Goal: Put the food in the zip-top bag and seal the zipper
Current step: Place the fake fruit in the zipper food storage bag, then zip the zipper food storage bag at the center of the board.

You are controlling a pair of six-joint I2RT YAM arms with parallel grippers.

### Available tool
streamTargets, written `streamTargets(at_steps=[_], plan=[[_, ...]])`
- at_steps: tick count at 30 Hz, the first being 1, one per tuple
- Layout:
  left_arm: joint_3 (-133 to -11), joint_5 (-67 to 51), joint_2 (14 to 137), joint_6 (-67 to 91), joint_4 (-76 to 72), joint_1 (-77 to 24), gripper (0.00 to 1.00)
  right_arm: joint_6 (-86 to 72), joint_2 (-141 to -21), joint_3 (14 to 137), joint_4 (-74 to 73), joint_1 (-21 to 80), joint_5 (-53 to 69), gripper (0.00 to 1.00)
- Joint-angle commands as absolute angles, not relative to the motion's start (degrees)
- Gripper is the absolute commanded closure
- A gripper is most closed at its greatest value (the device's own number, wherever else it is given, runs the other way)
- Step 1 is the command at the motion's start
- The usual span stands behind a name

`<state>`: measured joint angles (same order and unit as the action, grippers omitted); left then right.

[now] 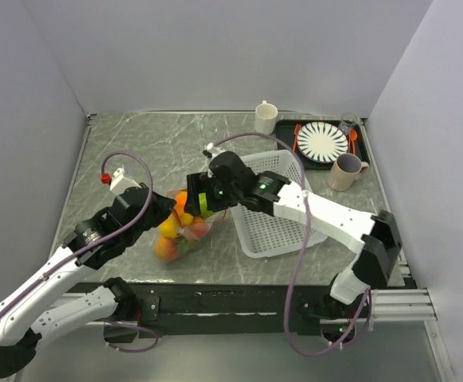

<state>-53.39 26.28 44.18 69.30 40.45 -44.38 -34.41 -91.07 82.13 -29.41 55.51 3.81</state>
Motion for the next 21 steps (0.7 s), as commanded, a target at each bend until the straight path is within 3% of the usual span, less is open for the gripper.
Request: streamTargets(at_steps=[1, 5, 9, 13, 21], plan=[[-54.67, 28.21, 41.31, 71.28, 38.06, -44.21, 0.99, -34.09, -81.84, 82.27, -32.42, 55.63, -3.93, 0.00], [-53.26, 27.51, 40.25, 71.63, 37.36, -44.21, 0.99, -37.25, -75.60, 77.09, -35.06, 55.37, -10.86, 0.00], [-52.65, 26.90, 40.61, 72.07, 37.27, -44.21, 0.99, -40.07, -69.09, 68.83, -32.26, 53.88, -11.25, 0.09], [-51.42, 26.28, 39.99, 72.33, 36.21, -44.12, 0.99, -39.47, -71.01, 66.79, -31.55, 53.44, -8.09, 0.33], [-50.28, 25.84, 40.25, 72.42, 36.12, -44.12, 0.99, -39.64, -79.18, 67.23, -28.12, 53.35, -3.08, 0.41]])
